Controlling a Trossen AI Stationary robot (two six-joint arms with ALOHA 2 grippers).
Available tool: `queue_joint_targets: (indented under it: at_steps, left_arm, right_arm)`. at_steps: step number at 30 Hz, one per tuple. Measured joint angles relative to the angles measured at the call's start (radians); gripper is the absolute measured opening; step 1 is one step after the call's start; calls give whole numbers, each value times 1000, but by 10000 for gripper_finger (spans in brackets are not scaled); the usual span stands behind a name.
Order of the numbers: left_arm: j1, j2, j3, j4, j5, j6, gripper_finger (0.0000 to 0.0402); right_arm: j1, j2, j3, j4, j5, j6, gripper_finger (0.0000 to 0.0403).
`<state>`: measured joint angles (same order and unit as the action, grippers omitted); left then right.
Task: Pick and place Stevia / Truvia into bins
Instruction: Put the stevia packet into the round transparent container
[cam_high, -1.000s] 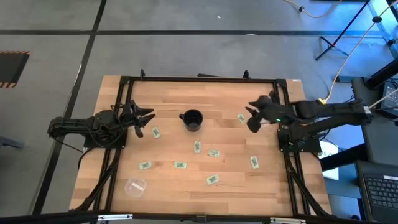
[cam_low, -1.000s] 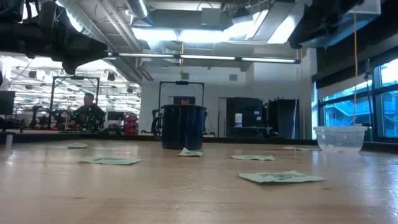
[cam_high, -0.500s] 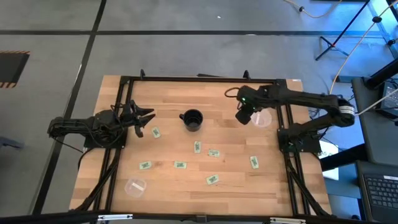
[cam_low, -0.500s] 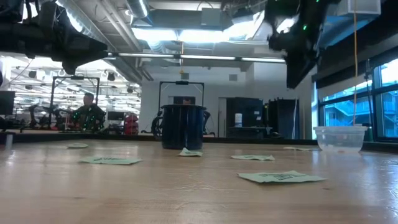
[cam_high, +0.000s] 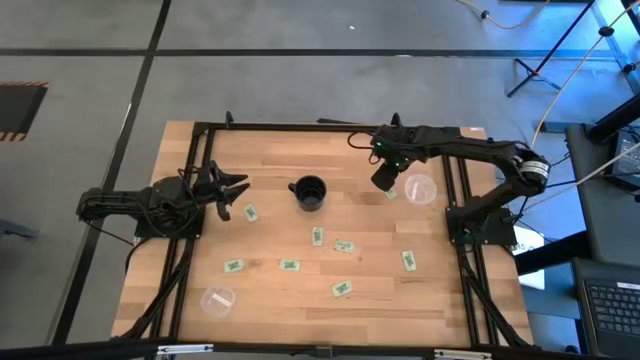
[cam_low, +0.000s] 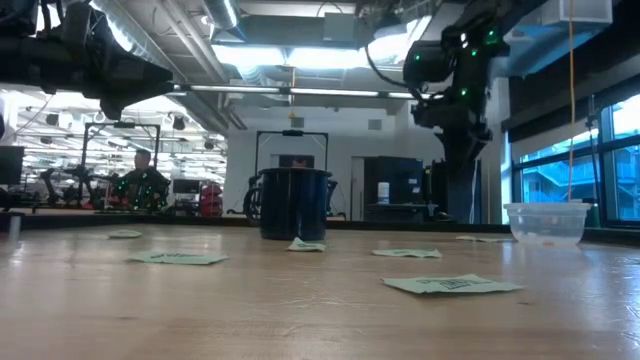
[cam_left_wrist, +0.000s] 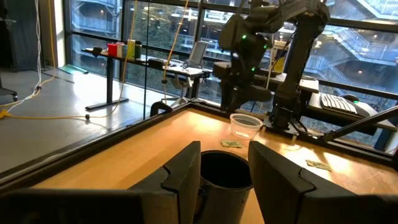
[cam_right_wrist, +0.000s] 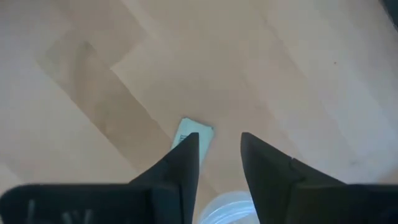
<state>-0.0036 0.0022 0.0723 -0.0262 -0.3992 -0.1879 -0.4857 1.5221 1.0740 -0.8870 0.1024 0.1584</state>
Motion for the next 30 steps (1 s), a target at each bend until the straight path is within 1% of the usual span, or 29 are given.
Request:
queue_joint_targets:
  at_steps: [7, 18, 23, 30]
  left_arm:
    - [0, 0, 0, 0, -1, 0, 130]
    - [0, 0, 0, 0, -1, 0, 130]
    - [0, 0, 0, 0, -14, 0, 130]
    - [0, 0, 0, 0, -29, 0, 130]
  right_arm:
    - [-23, 44, 0, 9, 0, -34, 123]
    - [-25, 43, 0, 15, 1, -30, 123]
    - [-25, 43, 0, 15, 0, 20, 123]
    - [-25, 43, 0, 26, 1, 22, 123]
